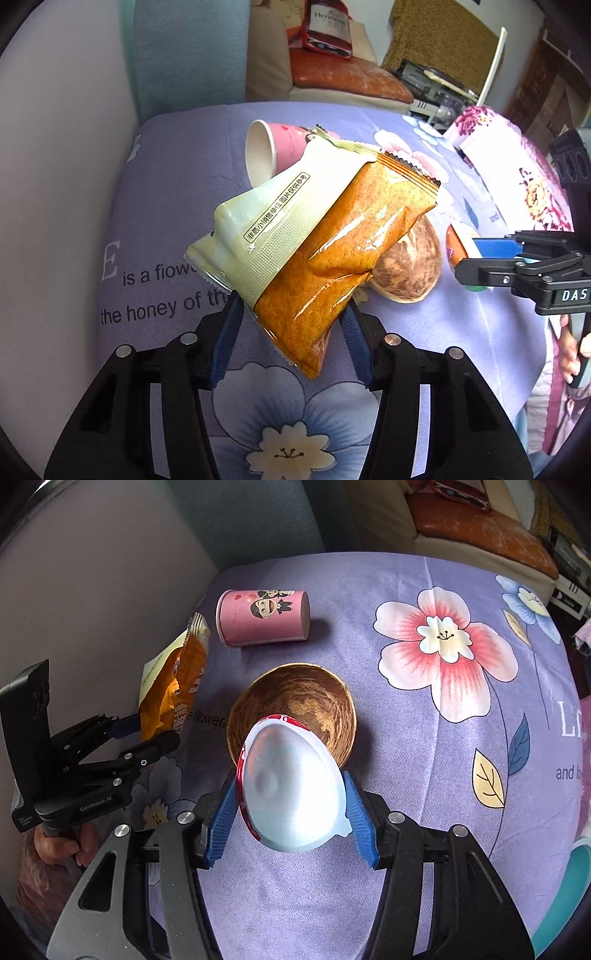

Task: Collect trash
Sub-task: 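Carry the white egg tray and snack bag over the teal bin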

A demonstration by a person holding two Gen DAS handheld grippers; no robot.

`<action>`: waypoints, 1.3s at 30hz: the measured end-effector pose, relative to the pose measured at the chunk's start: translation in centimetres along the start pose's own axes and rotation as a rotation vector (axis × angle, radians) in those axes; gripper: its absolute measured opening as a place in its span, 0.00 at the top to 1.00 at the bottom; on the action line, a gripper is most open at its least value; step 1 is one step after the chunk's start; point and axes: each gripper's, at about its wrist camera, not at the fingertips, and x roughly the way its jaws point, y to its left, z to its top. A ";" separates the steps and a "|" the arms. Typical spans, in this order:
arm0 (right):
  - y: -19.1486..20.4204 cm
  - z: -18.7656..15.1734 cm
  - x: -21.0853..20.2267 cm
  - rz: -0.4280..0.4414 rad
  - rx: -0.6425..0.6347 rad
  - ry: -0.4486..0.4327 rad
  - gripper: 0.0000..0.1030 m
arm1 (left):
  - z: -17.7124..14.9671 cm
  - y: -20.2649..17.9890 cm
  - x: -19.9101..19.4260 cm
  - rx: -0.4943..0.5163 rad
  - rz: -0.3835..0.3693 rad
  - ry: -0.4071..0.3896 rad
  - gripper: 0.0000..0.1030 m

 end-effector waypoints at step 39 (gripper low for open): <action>-19.7 -14.7 -16.8 -0.101 0.420 -0.313 0.48 | -1.2 -30.4 3.2 0.320 -0.175 0.076 0.45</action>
